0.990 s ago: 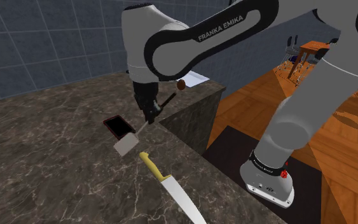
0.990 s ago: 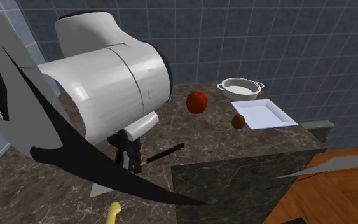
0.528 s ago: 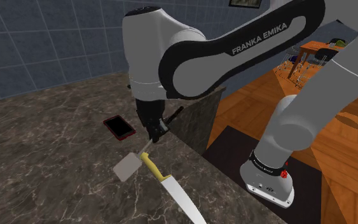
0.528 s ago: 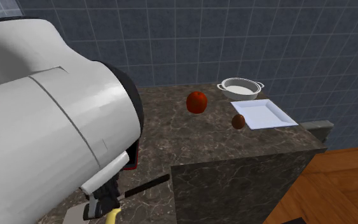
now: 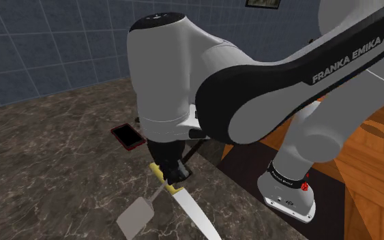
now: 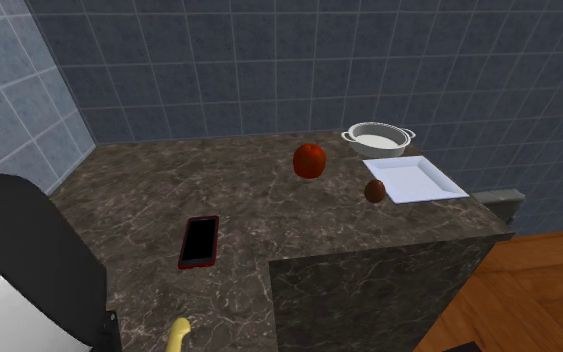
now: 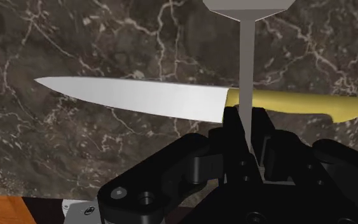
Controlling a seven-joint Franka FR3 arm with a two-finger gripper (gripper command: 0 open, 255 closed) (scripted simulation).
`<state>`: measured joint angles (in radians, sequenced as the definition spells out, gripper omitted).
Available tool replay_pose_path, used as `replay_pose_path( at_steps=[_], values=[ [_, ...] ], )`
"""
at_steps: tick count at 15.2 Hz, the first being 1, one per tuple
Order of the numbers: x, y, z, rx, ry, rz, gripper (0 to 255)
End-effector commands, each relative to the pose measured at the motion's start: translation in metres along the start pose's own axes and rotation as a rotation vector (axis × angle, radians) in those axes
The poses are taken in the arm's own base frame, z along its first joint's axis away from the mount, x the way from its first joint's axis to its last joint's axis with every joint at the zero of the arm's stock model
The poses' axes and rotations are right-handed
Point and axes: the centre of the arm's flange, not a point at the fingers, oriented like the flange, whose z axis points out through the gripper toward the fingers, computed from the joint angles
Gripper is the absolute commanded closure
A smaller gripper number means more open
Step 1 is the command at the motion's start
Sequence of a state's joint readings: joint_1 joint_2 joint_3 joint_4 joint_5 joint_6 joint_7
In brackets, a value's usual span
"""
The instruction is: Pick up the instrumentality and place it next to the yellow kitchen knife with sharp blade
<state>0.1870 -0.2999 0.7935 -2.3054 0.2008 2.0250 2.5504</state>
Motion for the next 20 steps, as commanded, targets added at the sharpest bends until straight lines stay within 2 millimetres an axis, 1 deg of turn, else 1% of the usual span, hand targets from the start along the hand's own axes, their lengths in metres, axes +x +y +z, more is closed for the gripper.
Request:
replay_pose_path(
  at_steps=[1,15,16,17,18,19,20],
  values=[
    [-0.012,0.025,-0.001,0.0,0.0,0.002,255],
    [-0.105,0.185,-0.008,0.0,0.0,0.002,255],
    [-0.108,0.186,-0.015,-0.002,-0.004,-0.012,255],
    [-0.107,0.186,-0.013,-0.001,-0.003,-0.012,255],
    [-0.124,0.219,-0.009,0.0,0.0,0.002,255],
    [-0.131,0.231,-0.01,0.0,0.0,0.002,255],
    [-0.134,0.235,-0.01,0.0,0.0,0.002,255]
  ],
)
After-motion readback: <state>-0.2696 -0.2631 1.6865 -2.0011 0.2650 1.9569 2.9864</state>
